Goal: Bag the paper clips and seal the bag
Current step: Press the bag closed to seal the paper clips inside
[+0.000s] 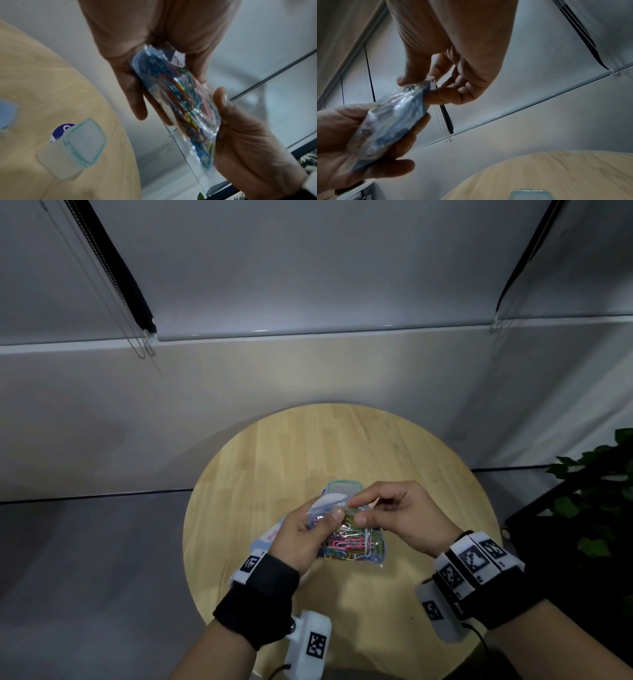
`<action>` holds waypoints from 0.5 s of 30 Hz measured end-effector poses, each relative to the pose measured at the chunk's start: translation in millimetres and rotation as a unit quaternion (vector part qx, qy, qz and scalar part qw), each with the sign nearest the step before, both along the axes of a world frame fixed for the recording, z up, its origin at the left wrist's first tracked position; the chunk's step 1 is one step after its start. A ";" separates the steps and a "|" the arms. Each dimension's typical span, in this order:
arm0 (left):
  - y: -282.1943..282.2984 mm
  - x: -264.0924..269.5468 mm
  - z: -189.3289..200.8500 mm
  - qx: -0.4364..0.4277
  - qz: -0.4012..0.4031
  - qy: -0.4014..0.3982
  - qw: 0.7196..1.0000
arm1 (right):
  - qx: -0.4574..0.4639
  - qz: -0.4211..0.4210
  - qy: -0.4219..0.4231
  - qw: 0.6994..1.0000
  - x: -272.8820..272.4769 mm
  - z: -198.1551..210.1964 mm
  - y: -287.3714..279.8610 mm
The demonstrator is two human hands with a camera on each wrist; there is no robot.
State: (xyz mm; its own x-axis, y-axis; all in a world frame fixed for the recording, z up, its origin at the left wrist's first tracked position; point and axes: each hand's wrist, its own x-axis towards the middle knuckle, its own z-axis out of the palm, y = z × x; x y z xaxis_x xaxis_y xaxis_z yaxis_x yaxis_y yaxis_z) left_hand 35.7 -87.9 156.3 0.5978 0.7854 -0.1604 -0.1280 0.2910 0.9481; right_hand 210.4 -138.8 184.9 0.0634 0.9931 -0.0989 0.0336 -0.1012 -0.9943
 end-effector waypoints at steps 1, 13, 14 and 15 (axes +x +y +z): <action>0.3 0.7 0.1 -0.013 0.005 0.002 1.000 | -0.001 -0.005 -0.005 1.000 0.3 0.3 -1.3; 9.5 6.1 3.4 -0.032 -0.001 0.026 0.999 | -0.046 0.107 -0.141 0.983 6.3 5.3 6.1; 10.7 6.5 4.4 -0.031 -0.003 0.026 0.999 | -0.047 0.106 -0.159 0.980 6.1 6.5 7.3; 11.3 7.5 5.2 -0.033 -0.002 0.024 0.999 | -0.046 0.106 -0.177 0.978 6.7 7.8 8.5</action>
